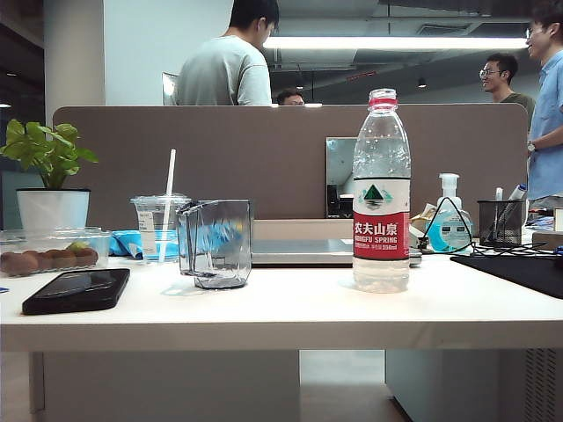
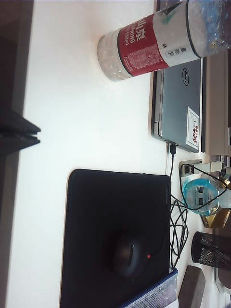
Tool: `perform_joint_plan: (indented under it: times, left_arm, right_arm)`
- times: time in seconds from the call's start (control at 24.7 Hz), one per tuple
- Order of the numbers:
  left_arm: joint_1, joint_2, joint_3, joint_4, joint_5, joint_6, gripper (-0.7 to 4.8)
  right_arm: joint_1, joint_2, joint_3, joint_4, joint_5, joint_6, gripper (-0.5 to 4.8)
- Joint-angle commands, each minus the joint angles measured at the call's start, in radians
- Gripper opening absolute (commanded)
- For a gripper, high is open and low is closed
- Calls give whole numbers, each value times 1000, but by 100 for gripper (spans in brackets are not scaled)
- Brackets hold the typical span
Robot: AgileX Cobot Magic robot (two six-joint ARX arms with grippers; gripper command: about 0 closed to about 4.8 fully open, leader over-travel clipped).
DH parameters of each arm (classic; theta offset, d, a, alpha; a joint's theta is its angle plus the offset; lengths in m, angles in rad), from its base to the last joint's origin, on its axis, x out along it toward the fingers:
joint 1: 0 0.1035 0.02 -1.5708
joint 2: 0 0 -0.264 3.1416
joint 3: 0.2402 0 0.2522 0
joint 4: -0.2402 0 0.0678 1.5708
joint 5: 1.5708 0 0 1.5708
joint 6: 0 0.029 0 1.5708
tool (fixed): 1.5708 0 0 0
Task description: Pick up the mineral water bottle on the table and pour water into the mug until it's half full.
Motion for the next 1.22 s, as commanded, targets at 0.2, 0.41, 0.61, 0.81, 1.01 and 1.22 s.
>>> perform_joint_plan:
  times: [0.2,0.41,0.61,0.81,1.01,1.22]
  left_arm:
    - [0,1,2,12,3,-1,-4]
    - [0,1,2,12,3,-1,-3]
    - [0,1,2,12,3,-1,-4]
    - [0,1,2,14,3,11,-4]
    - [0,1,3,14,0,9,-3]
    - [-1,0,51,21,43,-163,-3]
  right_arm:
    - [0,0,5,12,2,2,-5]
    - [0,0,5,12,3,2,-5]
    - [0,0,5,12,2,2,-5]
    - [0,0,5,12,2,2,-5]
    - [0,0,5,13,2,2,-6]
    - [0,0,39,101,13,2,-6]
